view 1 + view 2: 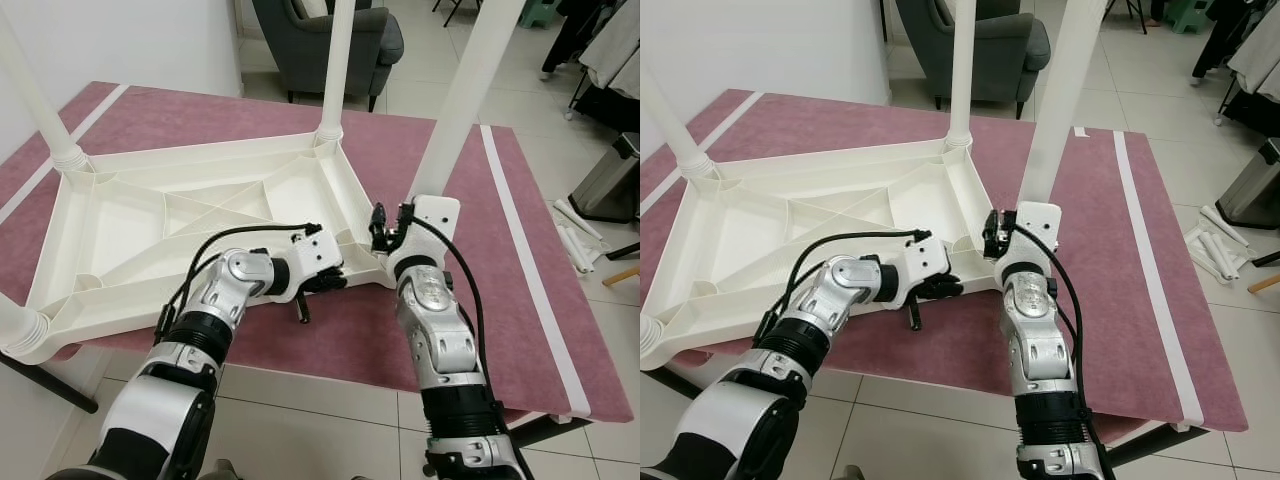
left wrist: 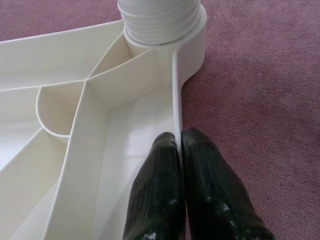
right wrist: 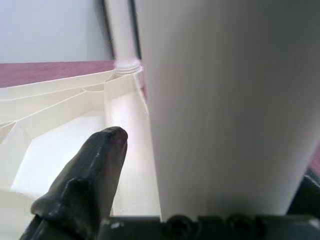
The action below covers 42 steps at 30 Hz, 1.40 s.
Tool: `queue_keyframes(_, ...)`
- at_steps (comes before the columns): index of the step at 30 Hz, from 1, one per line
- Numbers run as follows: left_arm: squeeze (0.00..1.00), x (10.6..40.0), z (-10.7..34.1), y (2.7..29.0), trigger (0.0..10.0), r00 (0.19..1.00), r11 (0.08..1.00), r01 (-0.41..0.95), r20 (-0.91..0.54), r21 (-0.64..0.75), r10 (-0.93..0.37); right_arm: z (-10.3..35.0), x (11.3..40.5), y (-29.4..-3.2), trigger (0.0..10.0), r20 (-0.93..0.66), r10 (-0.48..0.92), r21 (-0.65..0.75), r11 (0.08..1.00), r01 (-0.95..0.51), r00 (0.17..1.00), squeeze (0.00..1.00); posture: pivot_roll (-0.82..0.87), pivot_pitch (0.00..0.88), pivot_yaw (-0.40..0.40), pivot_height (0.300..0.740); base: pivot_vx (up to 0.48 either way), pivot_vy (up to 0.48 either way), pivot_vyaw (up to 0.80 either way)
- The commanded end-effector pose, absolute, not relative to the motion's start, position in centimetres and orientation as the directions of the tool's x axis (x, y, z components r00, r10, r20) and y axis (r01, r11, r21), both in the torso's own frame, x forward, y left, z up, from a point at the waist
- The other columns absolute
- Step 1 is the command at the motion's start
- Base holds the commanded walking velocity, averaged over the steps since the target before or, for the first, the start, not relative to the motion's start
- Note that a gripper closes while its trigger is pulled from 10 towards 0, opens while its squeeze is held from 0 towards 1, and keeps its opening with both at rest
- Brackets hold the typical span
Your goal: Building children table
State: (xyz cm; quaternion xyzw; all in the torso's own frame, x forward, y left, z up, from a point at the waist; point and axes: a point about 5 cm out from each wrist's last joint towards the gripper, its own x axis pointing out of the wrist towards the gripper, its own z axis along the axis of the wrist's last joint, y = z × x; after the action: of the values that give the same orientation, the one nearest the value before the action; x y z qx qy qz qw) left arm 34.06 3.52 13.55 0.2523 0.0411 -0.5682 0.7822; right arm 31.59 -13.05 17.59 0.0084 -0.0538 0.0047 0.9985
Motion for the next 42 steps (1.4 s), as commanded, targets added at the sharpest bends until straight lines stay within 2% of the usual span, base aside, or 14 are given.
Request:
queue_keyframes(1,0.0,35.3,15.6,3.2,10.0,0.645,0.552,0.712,-0.093,0.434,-0.759,18.4,31.1,-10.2,10.0,0.141,0.232,0.023,0.971,-0.237,0.963,0.0,0.09,0.0,-0.014,0.74,0.0,0.0,0.0)
queue_keyframes(3,0.0,34.9,15.4,3.3,10.0,0.609,0.511,0.737,-0.105,0.442,-0.786,18.9,30.5,-10.4,10.0,0.149,0.412,-0.049,0.911,-0.409,0.899,0.0,0.09,0.0,-0.016,0.74,0.0,0.0,0.0)
queue_keyframes(7,0.0,34.3,15.3,3.6,10.0,0.556,0.452,0.77,-0.126,0.449,-0.822,18.9,30.0,-11.6,10.0,0.088,0.563,-0.138,0.824,-0.549,0.822,0.0,0.1,0.0,-0.021,0.74,0.0,0.0,0.0)
queue_keyframes(8,0.0,33.9,15.2,3.9,10.0,0.526,0.418,0.788,-0.141,0.452,-0.839,18.8,30.0,-12.8,10.0,0.034,0.638,-0.178,0.761,-0.624,0.769,0.0,0.1,0.0,-0.023,0.74,0.0,0.0,0.0)
queue_keyframes(11,0.0,33.9,15.1,4.0,10.0,0.521,0.412,0.791,-0.145,0.452,-0.841,18.8,30.1,-13.2,10.0,0.02,0.653,-0.185,0.747,-0.639,0.757,0.0,0.1,0.0,-0.023,0.74,0.0,0.0,0.0)
queue_keyframes(14,0.0,33.6,15.0,4.8,10.0,0.497,0.377,0.804,-0.174,0.459,-0.85,18.3,31.0,-14.7,10.0,-0.089,0.721,-0.223,0.658,-0.719,0.687,0.0,0.11,0.0,-0.029,0.74,0.0,0.0,0.0)
queue_keyframes(20,0.0,33.2,14.9,5.4,10.0,0.464,0.332,0.822,-0.206,0.463,-0.862,17.6,32.0,-15.5,10.0,-0.2,0.764,-0.231,0.572,-0.787,0.614,0.0,0.13,0.0,-0.035,0.74,0.0,0.0,0.0)
queue_keyframes(25,0.0,33.0,14.9,5.4,10.0,0.464,0.331,0.821,-0.206,0.465,-0.861,17.7,32.8,-15.5,10.0,-0.189,0.752,-0.222,0.593,-0.774,0.631,0.0,0.13,0.0,-0.039,0.74,0.0,0.0,0.0)
queue_keyframes(26,0.0,33.0,14.9,5.3,10.0,0.47,0.341,0.819,-0.199,0.462,-0.86,17.8,33.2,-15.2,7.0,-0.165,0.728,-0.216,0.632,-0.745,0.665,0.0,0.14,0.0,-0.04,0.74,0.0,0.0,0.0)
queue_keyframes(27,0.0,33.0,15.0,5.0,10.0,0.476,0.354,0.818,-0.19,0.452,-0.859,17.4,33.6,-15.0,0.0,-0.147,0.686,-0.182,0.69,-0.701,0.713,0.0,0.14,0.0,-0.04,0.74,0.0,0.0,0.0)
queue_keyframes(31,0.0,33.1,15.1,4.5,10.0,0.491,0.383,0.815,-0.167,0.434,-0.855,16.3,33.6,-14.5,0.0,-0.109,0.571,-0.057,0.813,-0.579,0.813,0.0,0.13,0.0,-0.034,0.74,0.0,0.0,0.0)
queue_keyframes(34,0.0,33.2,15.2,4.3,10.0,0.494,0.39,0.814,-0.16,0.432,-0.854,15.8,33.5,-14.5,0.0,-0.102,0.503,-0.007,0.863,-0.506,0.859,0.0,0.12,0.0,-0.03,0.74,0.0,0.0,0.0)
queue_keyframes(36,0.0,33.2,15.4,4.0,10.0,0.493,0.391,0.814,-0.154,0.429,-0.857,15.3,33.5,-14.7,0.0,-0.106,0.39,-0.001,0.92,-0.393,0.915,0.0,0.12,0.0,-0.024,0.74,0.0,0.0,0.0)
queue_keyframes(42,0.0,33.4,15.7,3.6,10.0,0.486,0.389,0.818,-0.146,0.424,-0.862,14.7,33.6,-14.7,0.0,-0.114,0.214,-0.002,0.976,-0.216,0.97,0.0,0.11,0.0,-0.019,0.74,0.0,0.0,0.0)
